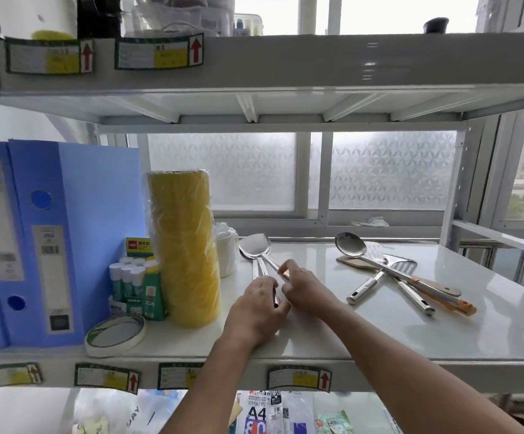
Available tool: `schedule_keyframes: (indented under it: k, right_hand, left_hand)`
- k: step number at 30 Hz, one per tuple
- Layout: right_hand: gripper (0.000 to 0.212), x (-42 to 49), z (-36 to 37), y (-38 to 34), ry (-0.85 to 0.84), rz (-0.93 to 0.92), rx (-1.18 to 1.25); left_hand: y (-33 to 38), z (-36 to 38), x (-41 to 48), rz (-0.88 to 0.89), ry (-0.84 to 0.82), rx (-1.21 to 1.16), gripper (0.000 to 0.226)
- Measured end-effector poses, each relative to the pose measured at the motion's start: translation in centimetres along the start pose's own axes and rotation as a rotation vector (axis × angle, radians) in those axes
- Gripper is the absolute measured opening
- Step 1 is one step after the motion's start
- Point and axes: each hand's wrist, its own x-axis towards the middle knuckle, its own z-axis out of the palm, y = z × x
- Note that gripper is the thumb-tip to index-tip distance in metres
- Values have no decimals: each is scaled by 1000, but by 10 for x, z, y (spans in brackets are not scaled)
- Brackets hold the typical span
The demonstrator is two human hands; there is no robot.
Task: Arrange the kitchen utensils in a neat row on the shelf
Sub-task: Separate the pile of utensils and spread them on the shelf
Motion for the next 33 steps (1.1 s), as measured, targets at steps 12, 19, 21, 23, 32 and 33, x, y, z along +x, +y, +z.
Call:
schedule_keyframes:
  k: [12, 19, 21, 23, 32, 33]
  right_hand:
    - [27, -8, -4, -5, 12, 13, 25]
    - [22, -22, -28, 3, 43, -11, -42]
    - [22, -26, -44, 11, 85, 3, -58]
    - [23, -30, -64, 24, 144, 48, -78]
    - [31, -54, -148, 119, 333, 403, -492]
    - [33, -57, -152, 129, 321, 429, -507]
  left_hand:
    - [-2, 5, 6, 34, 28, 7, 30]
    - [-1, 4, 4, 143, -77, 181, 51]
    - [-2, 5, 4, 137, -89, 185, 52]
    - [-1, 5, 2, 121, -92, 162, 52]
    - [5, 0, -1, 103, -70, 144, 46]
    - [6, -1, -1, 103, -67, 142, 45]
